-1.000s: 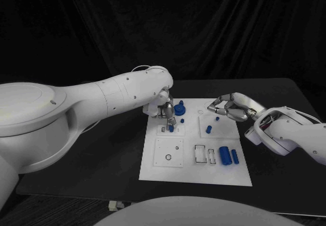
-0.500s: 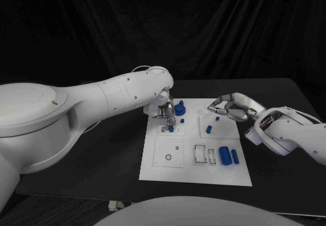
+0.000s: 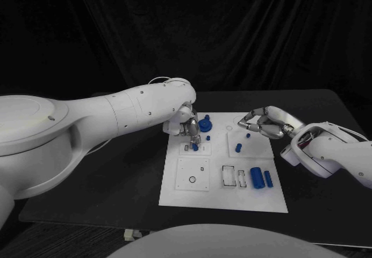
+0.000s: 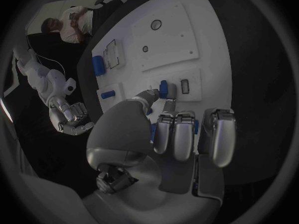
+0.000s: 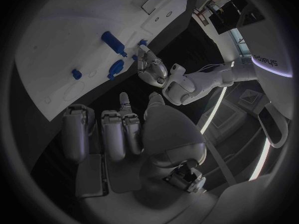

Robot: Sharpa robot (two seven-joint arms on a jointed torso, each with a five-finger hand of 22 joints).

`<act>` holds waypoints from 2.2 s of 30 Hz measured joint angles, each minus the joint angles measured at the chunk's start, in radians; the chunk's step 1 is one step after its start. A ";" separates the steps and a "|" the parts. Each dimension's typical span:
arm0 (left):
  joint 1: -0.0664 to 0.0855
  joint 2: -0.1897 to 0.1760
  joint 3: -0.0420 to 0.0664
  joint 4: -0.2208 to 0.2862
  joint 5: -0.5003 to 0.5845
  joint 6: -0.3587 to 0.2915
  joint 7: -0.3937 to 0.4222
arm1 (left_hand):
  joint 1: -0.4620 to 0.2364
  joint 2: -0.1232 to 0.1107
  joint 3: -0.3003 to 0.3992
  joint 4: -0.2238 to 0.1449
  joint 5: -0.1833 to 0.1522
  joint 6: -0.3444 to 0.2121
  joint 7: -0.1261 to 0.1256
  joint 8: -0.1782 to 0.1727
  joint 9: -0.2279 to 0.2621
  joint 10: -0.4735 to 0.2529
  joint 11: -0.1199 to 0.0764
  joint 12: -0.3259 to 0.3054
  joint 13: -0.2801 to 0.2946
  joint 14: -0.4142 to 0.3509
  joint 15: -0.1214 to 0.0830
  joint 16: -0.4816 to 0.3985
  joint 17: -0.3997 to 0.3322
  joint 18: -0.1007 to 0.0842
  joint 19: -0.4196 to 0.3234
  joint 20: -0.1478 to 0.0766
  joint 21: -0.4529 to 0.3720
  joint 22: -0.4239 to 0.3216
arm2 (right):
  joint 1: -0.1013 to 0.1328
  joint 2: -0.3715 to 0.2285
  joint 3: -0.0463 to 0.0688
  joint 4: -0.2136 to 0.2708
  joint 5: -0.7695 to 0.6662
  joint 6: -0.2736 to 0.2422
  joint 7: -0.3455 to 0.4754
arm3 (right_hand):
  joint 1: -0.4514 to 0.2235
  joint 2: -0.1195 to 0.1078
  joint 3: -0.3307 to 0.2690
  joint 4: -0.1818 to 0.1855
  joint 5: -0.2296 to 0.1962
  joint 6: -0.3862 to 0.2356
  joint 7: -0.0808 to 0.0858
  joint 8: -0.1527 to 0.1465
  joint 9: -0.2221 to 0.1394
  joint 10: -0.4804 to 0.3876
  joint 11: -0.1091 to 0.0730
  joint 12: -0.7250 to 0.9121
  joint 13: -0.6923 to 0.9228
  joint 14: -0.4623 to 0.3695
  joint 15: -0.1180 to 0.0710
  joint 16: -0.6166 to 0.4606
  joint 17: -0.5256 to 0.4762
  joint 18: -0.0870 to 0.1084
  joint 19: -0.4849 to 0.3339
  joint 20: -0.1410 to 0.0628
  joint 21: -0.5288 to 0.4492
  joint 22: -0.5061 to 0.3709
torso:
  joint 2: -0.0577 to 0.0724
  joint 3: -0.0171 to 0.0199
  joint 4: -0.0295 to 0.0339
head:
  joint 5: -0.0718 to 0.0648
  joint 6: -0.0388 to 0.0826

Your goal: Assemble the parts on the task board

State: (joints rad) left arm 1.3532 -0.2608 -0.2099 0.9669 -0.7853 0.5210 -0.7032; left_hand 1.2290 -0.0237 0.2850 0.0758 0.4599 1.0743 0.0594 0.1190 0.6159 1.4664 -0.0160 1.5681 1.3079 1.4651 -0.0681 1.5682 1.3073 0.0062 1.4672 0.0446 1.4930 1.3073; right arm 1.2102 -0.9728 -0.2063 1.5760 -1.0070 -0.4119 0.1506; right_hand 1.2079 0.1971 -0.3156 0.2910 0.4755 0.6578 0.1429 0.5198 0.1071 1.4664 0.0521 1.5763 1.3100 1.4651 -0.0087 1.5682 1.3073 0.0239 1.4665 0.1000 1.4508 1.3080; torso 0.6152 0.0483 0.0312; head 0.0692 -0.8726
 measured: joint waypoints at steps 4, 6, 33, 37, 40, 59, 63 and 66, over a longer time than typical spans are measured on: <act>0.000 -0.025 -0.001 0.043 -0.001 -0.046 -0.001 | 0.000 0.000 0.000 0.000 -0.006 0.001 0.002 0.007 0.009 0.000 0.000 0.000 0.000 0.000 0.000 0.000 0.000 0.000 0.002 -0.002 0.000 0.000 | 0.000 0.000 0.000 0.000 0.000 0.001 -0.002 | 0.000 0.000 0.000 0.000 0.000 0.000 0.000 0.000 0.000 0.000 0.000 0.001 0.000 0.000 0.000 0.000 0.000 0.000 0.000 0.000 0.000 0.000 | -0.001 0.0001 0.0002 | 0.000 0.000; 0.000 -0.040 -0.001 0.069 -0.002 -0.074 -0.001 | 0.000 0.000 0.000 0.000 -0.006 0.001 0.002 0.010 0.012 0.000 0.000 0.000 0.000 0.000 0.000 0.000 0.000 0.000 0.002 -0.002 0.000 0.000 | 0.000 0.000 0.000 -0.001 0.000 0.001 -0.003 | 0.000 0.000 0.000 0.000 0.000 0.000 0.000 0.000 0.000 0.000 0.000 0.001 0.000 0.000 0.000 0.000 0.000 0.000 0.000 0.000 0.000 0.000 | -0.001 0.0003 0.0006 | 0.000 0.000; -0.001 -0.335 -0.003 0.491 -0.087 -0.551 0.046 | -0.018 -0.017 0.028 -0.028 -0.028 -0.006 0.001 0.047 0.053 0.000 -0.007 0.000 0.000 0.000 -0.007 0.000 0.000 0.016 -0.002 -0.006 -0.042 0.000 | -0.012 -0.010 0.000 -0.004 0.000 0.003 -0.013 | 0.000 0.000 0.000 0.000 0.000 0.000 0.000 0.000 -0.002 0.000 0.000 0.001 0.000 0.000 0.000 0.000 0.000 0.000 0.000 0.000 -0.005 0.000 | -0.001 0.0002 0.0009 | -0.006 0.000; -0.008 -0.364 -0.002 0.541 -0.125 -0.645 0.065 | -0.018 -0.017 0.028 -0.028 -0.050 -0.009 -0.002 0.059 0.064 0.000 -0.007 0.000 0.000 0.000 -0.007 0.000 0.001 0.016 -0.002 -0.006 -0.060 0.000 | -0.016 -0.013 0.000 -0.002 0.000 0.001 -0.013 | 0.000 0.000 0.000 0.000 0.000 0.000 0.000 0.000 -0.002 0.000 0.000 0.001 0.000 0.000 0.000 0.000 0.000 0.000 0.000 0.000 -0.008 0.000 | -0.001 0.0002 0.0008 | -0.007 0.000; -0.030 -0.381 -0.002 0.573 -0.154 -0.716 0.080 | -0.018 -0.017 0.028 -0.028 -0.059 -0.013 -0.006 0.062 0.070 0.000 -0.007 0.000 0.000 0.000 -0.007 0.000 0.001 0.016 -0.002 -0.006 -0.066 0.000 | -0.020 -0.014 0.000 -0.001 0.000 -0.001 -0.013 | 0.001 0.001 0.000 0.000 0.000 0.000 0.000 0.000 -0.003 0.000 0.000 0.001 0.000 0.000 0.000 0.000 0.000 0.000 0.000 0.000 -0.008 0.000 | -0.001 0.0003 0.0006 | -0.008 0.000; -0.157 -0.414 -0.003 0.617 -0.338 -0.959 0.145 | -0.009 -0.027 0.066 -0.036 -0.124 -0.019 -0.008 0.086 0.079 0.000 -0.007 0.000 0.000 0.000 -0.007 0.000 0.001 0.016 -0.002 -0.006 -0.082 0.000 | -0.027 -0.023 0.000 0.021 0.000 -0.035 -0.007 | 0.019 -0.002 0.002 -0.002 0.016 0.000 0.000 0.000 -0.006 0.000 0.000 -0.003 0.000 0.000 0.000 0.000 0.000 0.000 0.000 0.000 -0.016 -0.001 | -0.003 0.0019 -0.0005 | -0.012 0.000; -0.178 -0.418 -0.003 0.622 -0.381 -0.996 0.151 | -0.008 -0.026 0.066 -0.036 -0.126 -0.023 -0.008 0.087 0.079 0.000 -0.007 0.000 0.000 0.000 -0.007 0.000 0.001 0.016 0.002 -0.009 -0.082 0.000 | -0.030 -0.025 0.000 0.025 0.000 -0.044 -0.003 | 0.028 -0.003 0.003 -0.003 0.016 0.000 0.000 0.000 -0.005 0.000 0.000 -0.003 0.000 0.001 0.001 0.000 0.000 0.000 0.000 0.000 -0.016 -0.001 | -0.003 0.0018 0.0000 | -0.013 0.000; -0.187 -0.418 -0.004 0.624 -0.404 -1.018 0.156 | -0.008 -0.026 0.072 -0.036 -0.132 -0.026 -0.008 0.087 0.079 -0.002 -0.009 0.000 0.000 0.001 -0.008 0.000 0.001 0.016 0.002 -0.009 -0.082 0.000 | -0.032 -0.026 0.000 0.027 0.000 -0.050 0.000 | 0.030 -0.002 0.003 -0.003 0.016 0.000 0.000 0.000 -0.006 0.000 0.000 -0.003 0.000 0.001 0.001 0.000 0.000 0.000 0.000 0.000 -0.016 -0.001 | -0.002 0.0018 0.0000 | -0.010 0.000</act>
State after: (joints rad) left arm 1.1666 -0.6784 -0.2137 1.5913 -1.1891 -0.4970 -0.5469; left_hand 1.2214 -0.0497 0.3568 0.0398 0.3279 1.0483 0.0519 0.2057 0.6949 1.4648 -0.0247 1.5681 1.3079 1.4661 -0.0760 1.5682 1.3078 0.0221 1.4693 0.0355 1.4113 1.3073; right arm 1.1782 -0.9989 -0.2065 1.6035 -1.0070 -0.4623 0.1509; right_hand 1.2374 0.1951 -0.3128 0.2882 0.4911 0.6578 0.1430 0.5198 0.1006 1.4664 0.0522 1.5736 1.3101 1.4658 -0.0076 1.5682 1.3073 0.0239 1.4665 0.1000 1.4345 1.3073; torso 0.6127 0.0501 0.0312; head 0.0589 -0.8726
